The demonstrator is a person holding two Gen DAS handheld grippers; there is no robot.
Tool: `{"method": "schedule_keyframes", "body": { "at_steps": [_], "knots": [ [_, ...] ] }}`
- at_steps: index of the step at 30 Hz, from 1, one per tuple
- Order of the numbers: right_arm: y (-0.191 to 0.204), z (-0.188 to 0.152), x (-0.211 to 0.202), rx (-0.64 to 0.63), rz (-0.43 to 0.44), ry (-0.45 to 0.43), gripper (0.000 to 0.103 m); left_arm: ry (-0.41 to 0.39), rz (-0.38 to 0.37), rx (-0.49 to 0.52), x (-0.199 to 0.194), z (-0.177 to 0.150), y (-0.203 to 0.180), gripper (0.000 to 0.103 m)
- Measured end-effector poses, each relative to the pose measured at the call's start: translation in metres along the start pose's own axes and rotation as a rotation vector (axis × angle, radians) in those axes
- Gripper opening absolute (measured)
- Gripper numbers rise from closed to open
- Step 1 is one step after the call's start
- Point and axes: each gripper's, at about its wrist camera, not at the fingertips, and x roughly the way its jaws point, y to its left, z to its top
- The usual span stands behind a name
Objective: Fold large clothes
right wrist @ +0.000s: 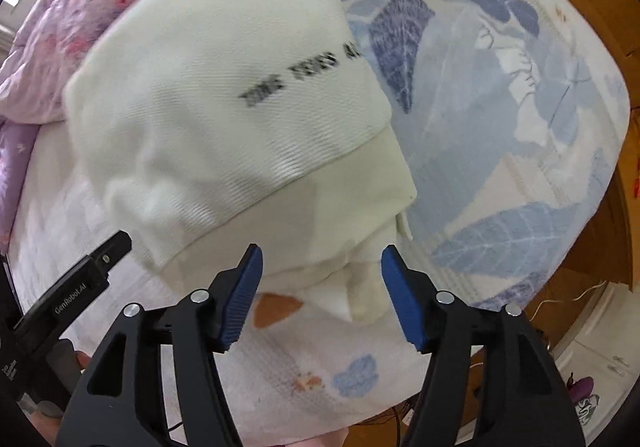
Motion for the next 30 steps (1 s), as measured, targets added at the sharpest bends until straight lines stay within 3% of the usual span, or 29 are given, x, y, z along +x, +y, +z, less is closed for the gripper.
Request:
{"method": "schedule_keyframes", "body": {
  "at_steps": [10, 19, 30],
  "knots": [
    [0.068, -0.057, -0.111, -0.108, -0.015, -0.217, 0.065, -0.108, -0.017, -0.055, -0.123, -0.046, 0.055, 0.085],
    [0.124, -0.127, -0.192, -0.124, 0.018, -0.297, 0.065, -0.212, -0.012, -0.057, -0.225, -0.105, 0.119, 0.085],
    [0.173, -0.223, -0.244, -0.126, 0.052, -0.393, 0.066, -0.320, 0.014, -0.025, -0.315, -0.176, 0.217, 0.085]
  ]
}}
